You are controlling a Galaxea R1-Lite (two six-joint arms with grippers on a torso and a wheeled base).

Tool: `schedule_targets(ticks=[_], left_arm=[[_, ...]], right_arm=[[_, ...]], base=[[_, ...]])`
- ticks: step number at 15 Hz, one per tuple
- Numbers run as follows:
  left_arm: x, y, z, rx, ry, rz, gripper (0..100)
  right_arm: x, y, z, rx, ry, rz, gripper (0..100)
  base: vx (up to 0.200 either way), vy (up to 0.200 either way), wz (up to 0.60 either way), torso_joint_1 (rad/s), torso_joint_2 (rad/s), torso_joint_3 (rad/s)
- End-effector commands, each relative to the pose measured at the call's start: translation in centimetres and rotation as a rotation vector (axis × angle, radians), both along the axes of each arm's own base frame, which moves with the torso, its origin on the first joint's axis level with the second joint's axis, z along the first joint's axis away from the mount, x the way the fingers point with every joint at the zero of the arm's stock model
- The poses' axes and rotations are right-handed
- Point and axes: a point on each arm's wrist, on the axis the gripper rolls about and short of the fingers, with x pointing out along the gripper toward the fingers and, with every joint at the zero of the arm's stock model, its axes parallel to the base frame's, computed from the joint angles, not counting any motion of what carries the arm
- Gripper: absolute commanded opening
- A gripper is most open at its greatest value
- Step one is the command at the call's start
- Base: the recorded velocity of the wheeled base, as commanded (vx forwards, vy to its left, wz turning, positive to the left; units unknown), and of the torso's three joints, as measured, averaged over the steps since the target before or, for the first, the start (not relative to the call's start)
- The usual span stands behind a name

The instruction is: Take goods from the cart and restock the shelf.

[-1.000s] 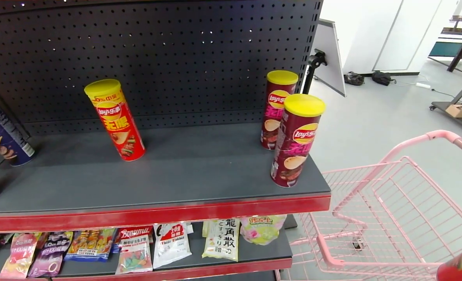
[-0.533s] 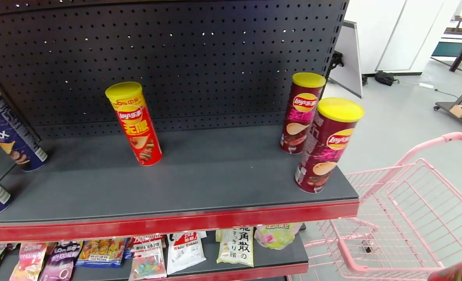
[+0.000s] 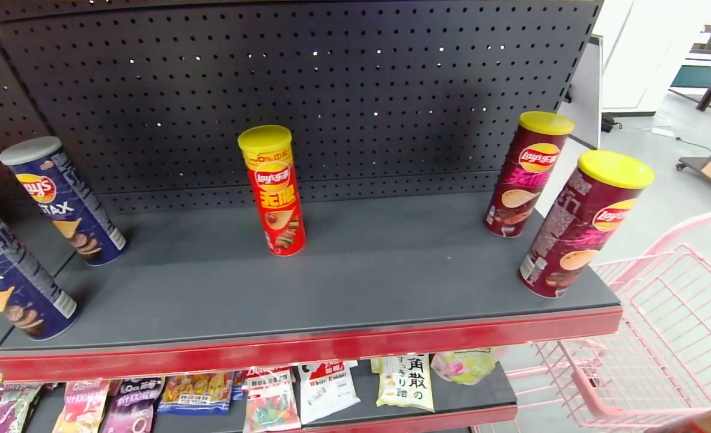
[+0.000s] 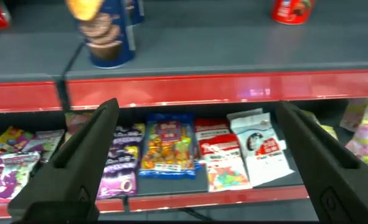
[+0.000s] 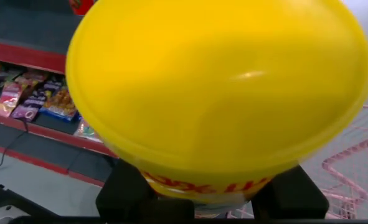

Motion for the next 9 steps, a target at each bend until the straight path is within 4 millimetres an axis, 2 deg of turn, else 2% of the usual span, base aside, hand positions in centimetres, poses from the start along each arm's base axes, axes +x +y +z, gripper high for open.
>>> schedule_targets(ticks=[1, 5, 8, 9], left_arm=[[0.01, 0.00, 0.00, -0.001, 0.001, 0.001, 100], [0.01, 0.00, 0.00, -0.001, 0.001, 0.001, 100], [0.01, 0.00, 0.00, -0.001, 0.001, 0.001, 100], [0.01, 0.00, 0.00, -0.001, 0.001, 0.001, 100]], right_arm=[[0.46, 0.04, 0.50, 0.000, 0.017, 0.014, 0], [0.87, 0.17, 1.21, 0.006, 0.028, 0.066, 0], [0.85, 0.22, 1.21, 0.006, 0.026, 0.091, 0], [0.86, 0.24, 1.26, 0.005, 0.026, 0.101, 0]], base=[[0.000, 0.200, 0.00, 0.002, 0.00, 0.007], [0.000, 0.200, 0.00, 0.002, 0.00, 0.001], [0.000, 0.000, 0.00, 0.000, 0.00, 0.000], [0.200, 0.000, 0.00, 0.002, 0.01, -0.002]])
